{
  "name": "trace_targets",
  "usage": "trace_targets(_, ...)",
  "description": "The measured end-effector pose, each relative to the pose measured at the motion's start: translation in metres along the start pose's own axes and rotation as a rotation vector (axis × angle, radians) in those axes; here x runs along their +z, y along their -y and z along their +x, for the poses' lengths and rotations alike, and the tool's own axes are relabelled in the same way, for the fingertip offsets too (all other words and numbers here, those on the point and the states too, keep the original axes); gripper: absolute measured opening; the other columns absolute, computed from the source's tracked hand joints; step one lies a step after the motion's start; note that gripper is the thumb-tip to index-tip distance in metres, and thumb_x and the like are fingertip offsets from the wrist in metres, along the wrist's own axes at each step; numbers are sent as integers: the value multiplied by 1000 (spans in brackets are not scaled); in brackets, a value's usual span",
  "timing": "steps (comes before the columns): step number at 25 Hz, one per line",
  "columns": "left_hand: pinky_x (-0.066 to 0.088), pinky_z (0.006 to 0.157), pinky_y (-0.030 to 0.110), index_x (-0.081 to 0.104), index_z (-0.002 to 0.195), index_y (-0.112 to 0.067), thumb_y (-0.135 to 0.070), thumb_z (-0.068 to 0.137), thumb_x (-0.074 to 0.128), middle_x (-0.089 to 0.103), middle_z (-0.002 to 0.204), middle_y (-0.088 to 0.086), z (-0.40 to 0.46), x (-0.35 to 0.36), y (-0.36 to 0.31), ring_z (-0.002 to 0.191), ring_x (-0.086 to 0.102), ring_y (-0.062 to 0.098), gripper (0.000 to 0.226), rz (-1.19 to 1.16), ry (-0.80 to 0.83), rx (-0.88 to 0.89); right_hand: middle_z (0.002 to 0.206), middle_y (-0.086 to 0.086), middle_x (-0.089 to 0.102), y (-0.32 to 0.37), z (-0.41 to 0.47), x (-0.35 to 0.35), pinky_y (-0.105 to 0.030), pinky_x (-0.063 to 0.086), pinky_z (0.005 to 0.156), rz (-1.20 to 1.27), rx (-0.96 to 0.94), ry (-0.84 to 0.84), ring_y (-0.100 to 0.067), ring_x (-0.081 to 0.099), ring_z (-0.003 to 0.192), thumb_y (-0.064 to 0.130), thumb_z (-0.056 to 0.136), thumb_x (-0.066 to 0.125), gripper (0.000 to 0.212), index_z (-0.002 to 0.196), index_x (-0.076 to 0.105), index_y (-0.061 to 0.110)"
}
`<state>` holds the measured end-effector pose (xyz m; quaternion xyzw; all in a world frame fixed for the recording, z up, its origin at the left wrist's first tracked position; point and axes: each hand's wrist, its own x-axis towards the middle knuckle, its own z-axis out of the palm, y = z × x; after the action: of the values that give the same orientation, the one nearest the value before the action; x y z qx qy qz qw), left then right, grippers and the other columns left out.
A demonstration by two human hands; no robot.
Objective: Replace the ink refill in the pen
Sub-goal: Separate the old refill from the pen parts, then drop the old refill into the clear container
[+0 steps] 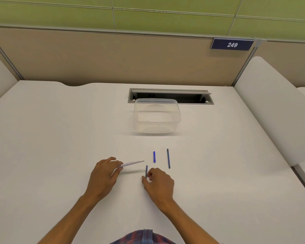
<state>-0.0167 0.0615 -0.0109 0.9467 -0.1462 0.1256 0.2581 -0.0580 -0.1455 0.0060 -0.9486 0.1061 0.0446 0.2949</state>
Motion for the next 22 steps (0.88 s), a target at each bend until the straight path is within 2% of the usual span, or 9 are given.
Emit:
trace_targets(3,38,81,20,72,95,-18,-39,89,41,72,101,-4,-2,0,3,103,52,6,37,12,-3,16,97,6,72,5,2,2,-23,37,65,-29,19,-11,-12,58,76,40,94,52,24,98,66,22)
trace_targets(6,49,78,30,73,96,-20,-40,90,39,70,113,-6,-5,1,9,114,48,6,40,31,33,-7,90,5,73,8,4,-1,-26,40,63,-27,46,-9,-14,58,72,38,90,53,20,91,67,23)
trace_targets(10,53,74,31,73,96,-22,-36,89,40,70,116,-5,-9,5,16,112,61,14,37,70,97,-19,83,10,73,11,17,-22,-27,44,66,86,59,-95,-12,62,71,38,85,60,14,85,67,26)
trace_targets(14,54,69,29,75,97,-22,-38,88,39,70,116,-5,-11,6,17,106,54,5,40,40,85,-35,84,11,75,16,53,-58,-28,50,72,217,-50,-194,-8,68,80,30,85,66,7,88,71,26)
trace_targets(16,53,69,28,75,97,-22,-39,88,39,70,116,-5,-10,6,17,104,55,5,41,37,84,-33,88,9,75,18,76,-74,-30,52,76,244,-108,-258,-10,69,85,26,85,68,7,91,72,26)
trace_targets(22,52,70,27,72,99,-24,-37,89,35,68,118,-11,-1,7,24,110,55,6,40,53,76,-17,101,-1,76,28,144,-109,-34,56,86,189,-206,-306,-18,70,93,21,90,68,15,103,74,16)
